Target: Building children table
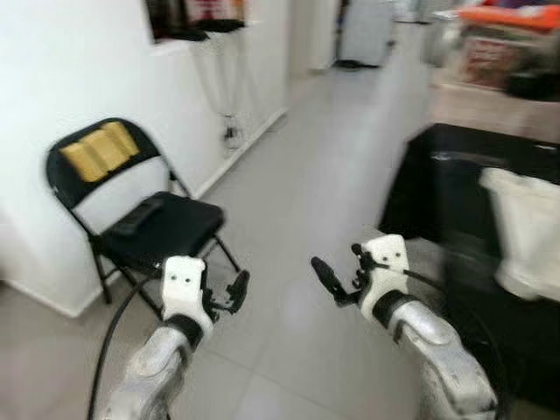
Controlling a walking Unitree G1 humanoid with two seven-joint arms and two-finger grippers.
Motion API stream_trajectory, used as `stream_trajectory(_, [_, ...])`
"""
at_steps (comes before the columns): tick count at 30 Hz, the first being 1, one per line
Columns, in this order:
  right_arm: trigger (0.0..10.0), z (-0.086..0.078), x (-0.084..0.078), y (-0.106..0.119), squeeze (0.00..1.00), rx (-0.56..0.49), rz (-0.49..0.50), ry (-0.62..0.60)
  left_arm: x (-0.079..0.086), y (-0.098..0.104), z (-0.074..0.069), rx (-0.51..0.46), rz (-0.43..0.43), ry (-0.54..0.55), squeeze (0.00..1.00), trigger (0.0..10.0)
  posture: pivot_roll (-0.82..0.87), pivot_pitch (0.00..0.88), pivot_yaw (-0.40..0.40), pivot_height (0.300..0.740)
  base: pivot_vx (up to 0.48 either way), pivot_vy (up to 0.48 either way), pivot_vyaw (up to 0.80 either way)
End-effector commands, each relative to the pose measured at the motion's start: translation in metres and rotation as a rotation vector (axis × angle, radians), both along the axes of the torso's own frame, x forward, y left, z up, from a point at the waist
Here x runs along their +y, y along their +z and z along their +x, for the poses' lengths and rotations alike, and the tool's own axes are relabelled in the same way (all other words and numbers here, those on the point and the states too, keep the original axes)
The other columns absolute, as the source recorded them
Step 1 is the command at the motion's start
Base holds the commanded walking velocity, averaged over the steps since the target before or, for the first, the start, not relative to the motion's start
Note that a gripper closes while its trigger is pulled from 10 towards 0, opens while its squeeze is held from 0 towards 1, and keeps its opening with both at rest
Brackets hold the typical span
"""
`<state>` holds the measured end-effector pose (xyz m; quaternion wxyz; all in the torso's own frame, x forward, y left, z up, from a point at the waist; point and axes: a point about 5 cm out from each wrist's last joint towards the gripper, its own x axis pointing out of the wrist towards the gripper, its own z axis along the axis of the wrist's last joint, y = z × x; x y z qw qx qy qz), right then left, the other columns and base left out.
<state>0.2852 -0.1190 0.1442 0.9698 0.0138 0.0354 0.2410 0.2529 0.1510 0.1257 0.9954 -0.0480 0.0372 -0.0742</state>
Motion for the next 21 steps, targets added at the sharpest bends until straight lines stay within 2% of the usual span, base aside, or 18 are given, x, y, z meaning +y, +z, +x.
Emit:
stream_trajectory(1, [10.0,-0.0004,-0.0154,-0.0041,0.0,0.01,-0.019,-0.043,-0.0088,0.0016,0.0013,-0.011,-0.006,-0.037,0.0,10.0,0.04,0.036,-0.075,0.74,0.48,0.0,0.0])
stream_trajectory(11, [10.0,0.0009,-0.0146,-0.0045,0.0,0.01,-0.014,-0.04,-0.0082,0.0016,0.0022,-0.016,-0.004,-0.041,0.0,10.0,0.05,0.038,-0.072,0.74,0.48,0.0,0.0])
stream_trajectory(21, [10.0,0.0025,-0.0152,-0.0079,0.0,0.035,-0.029,-0.045,-0.0088,0.001,0.0029,-0.018,-0.004,-0.047,0.0,10.0,0.05,0.036,-0.07,0.74,0.48,0.0,-0.8])
